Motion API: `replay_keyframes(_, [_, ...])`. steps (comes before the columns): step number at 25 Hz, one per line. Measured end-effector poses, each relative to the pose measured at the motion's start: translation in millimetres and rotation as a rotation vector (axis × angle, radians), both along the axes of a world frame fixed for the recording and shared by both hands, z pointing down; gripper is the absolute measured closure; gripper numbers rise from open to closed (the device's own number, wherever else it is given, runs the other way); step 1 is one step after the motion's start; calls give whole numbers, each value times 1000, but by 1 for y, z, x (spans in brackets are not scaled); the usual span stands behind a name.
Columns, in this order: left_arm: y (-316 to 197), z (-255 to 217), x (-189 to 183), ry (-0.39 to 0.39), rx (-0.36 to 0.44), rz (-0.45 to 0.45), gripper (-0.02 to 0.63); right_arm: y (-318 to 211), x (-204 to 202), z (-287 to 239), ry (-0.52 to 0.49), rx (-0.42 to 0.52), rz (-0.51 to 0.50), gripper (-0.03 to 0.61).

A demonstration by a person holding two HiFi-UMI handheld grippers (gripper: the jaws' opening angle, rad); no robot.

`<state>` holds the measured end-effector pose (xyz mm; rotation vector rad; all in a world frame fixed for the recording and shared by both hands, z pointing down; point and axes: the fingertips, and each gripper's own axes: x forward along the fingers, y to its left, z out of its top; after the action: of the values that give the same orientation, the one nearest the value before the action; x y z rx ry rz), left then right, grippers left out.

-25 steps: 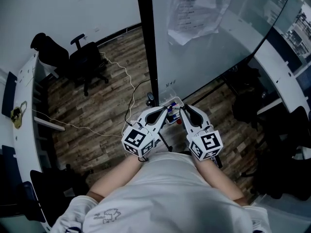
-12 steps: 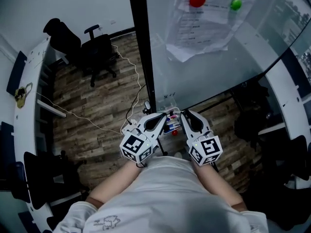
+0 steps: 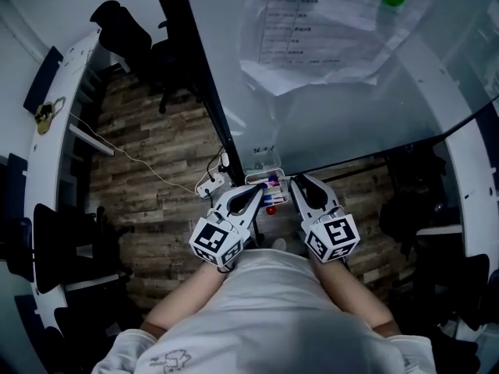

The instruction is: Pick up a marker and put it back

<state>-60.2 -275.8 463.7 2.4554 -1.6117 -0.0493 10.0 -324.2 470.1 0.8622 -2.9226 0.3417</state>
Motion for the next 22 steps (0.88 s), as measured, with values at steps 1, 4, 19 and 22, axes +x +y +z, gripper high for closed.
replay_keyframes(1, [-1,2,-1,-3,-3,-14,609,-3,1,3,0,-10,-8,505])
replay_keyframes(4, [-4,8,-2,-1,-18,-47,609,-11,2,12,6,-40,-22,505])
replay_keyframes(19, [-24,46,-2,49,-115,-100,609,-28,-10,58,81,-145,-87,505])
replay_keyframes(22, [-26,51,0,57,-126,-97,609,-28,-11,67,89,-174,-98,505])
